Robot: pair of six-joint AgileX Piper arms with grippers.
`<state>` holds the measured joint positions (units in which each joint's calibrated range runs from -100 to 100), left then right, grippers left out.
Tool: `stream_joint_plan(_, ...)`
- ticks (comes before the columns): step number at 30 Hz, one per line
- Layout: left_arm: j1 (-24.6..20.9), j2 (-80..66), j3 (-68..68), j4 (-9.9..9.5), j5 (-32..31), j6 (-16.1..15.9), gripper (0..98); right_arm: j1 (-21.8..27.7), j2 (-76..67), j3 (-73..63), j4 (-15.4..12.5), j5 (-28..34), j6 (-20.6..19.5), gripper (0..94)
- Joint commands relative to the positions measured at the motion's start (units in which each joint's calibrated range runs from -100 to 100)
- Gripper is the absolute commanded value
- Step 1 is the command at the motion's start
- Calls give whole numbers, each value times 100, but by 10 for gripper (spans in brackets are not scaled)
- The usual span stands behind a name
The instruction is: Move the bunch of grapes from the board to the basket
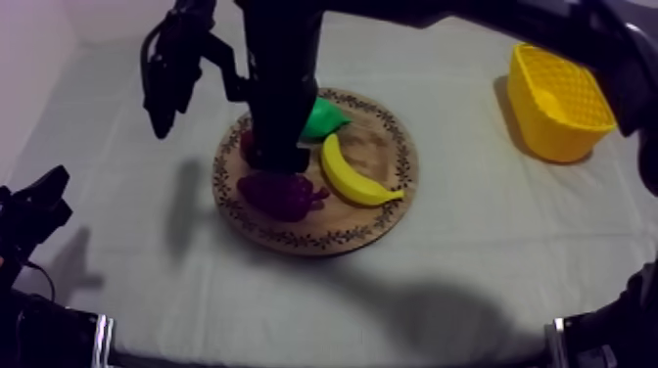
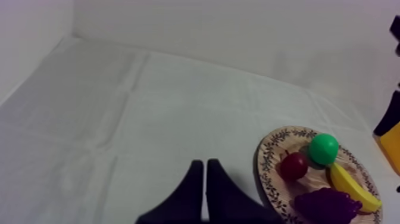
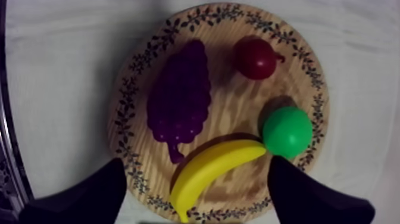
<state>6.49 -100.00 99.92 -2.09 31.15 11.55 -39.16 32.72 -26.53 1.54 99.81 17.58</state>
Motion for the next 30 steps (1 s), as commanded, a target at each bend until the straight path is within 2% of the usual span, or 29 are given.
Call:
stream_joint_plan(1,-1,0,-4,-4,-3,0,1,24,147,17,-99,-2,79,680)
stream_joint_plan(14,-1,0,-4,-4,-3,0,1,200,1000,25,-605,-388,292,677)
stream_joint_plan(23,-1,0,-4,-4,-3,0,1,205,1413,-80,-824,-585,341,670)
stream_joint_plan(30,-1,0,-4,-4,-3,0,1,196,1745,-229,-883,-716,345,650)
